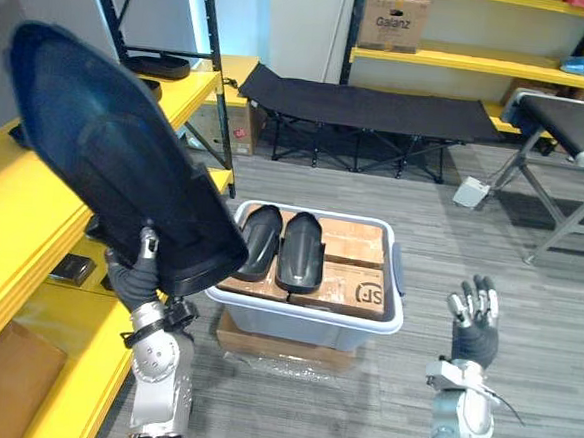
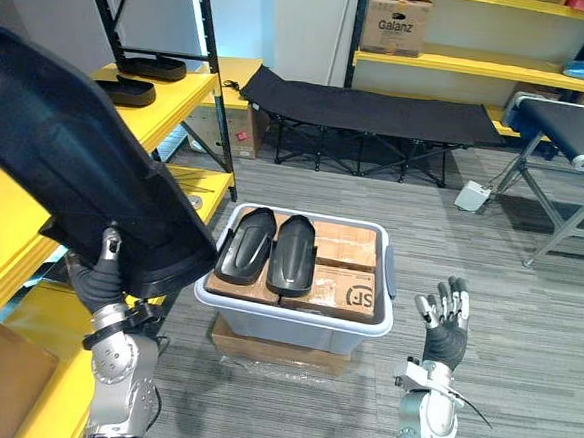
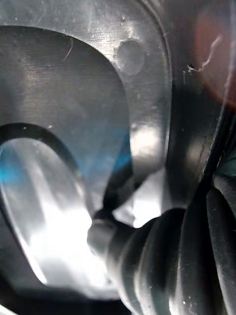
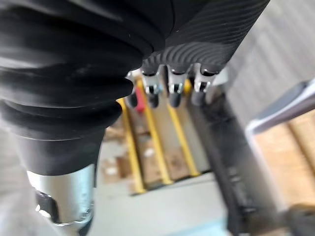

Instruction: Walk over and take plastic housings, then place them on the shelf

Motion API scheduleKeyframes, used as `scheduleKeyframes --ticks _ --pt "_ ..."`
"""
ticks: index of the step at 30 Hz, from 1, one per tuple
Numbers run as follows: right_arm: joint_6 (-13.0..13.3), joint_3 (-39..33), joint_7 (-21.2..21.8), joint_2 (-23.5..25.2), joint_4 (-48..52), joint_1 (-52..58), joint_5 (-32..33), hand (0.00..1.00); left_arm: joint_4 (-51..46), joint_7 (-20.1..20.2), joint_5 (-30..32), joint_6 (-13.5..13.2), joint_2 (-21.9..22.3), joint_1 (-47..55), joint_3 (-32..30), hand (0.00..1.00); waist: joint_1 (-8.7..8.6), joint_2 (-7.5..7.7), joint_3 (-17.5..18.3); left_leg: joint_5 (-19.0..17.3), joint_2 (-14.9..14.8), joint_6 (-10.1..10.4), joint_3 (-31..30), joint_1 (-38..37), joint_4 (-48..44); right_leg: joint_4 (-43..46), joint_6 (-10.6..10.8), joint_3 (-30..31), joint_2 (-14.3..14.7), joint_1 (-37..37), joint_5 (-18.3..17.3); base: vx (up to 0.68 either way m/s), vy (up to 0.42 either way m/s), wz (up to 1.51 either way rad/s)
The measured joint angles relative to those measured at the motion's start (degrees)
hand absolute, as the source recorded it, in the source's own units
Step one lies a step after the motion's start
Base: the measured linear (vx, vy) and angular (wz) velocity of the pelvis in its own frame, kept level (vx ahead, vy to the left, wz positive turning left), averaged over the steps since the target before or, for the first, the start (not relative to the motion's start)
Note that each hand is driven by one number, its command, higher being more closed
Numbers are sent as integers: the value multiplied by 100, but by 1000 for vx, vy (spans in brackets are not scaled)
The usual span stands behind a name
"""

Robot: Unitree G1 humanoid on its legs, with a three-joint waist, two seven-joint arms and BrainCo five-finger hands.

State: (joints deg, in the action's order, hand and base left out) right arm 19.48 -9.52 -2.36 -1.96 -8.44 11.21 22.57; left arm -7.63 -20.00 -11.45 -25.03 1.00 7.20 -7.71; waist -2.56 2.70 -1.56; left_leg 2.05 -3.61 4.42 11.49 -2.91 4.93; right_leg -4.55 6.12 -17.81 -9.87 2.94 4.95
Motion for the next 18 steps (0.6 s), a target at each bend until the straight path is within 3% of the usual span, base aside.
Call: scheduleKeyframes --ticks 5,14,16,18 --pt "-195 10 147 0 -144 -67 -141 0 -622 306 6 7 -16 218 -147 100 52 -5 0 17 58 -22 -303 106 -2 2 33 -301 -70 98 10 11 8 29" --pt "-305 434 357 -28 -371 -646 -126 0 -1170 507 30 275 7 762 -803 100 475 -16 -19 120 364 -141 -1287 296 0 165 195 -1219 -287 469 -134 18 26 57" --pt "-306 544 356 -30 -375 -718 -168 0 -1192 522 27 275 10 879 -868 100 569 -29 -36 132 398 -159 -1502 297 1 322 166 -1226 -317 511 -205 31 56 78" --pt "-305 756 285 -42 -326 -760 -442 0 -1191 655 14 275 15 997 -953 100 622 -130 -119 161 392 -194 -2169 407 3 802 -49 -900 -287 592 -348 30 86 145"
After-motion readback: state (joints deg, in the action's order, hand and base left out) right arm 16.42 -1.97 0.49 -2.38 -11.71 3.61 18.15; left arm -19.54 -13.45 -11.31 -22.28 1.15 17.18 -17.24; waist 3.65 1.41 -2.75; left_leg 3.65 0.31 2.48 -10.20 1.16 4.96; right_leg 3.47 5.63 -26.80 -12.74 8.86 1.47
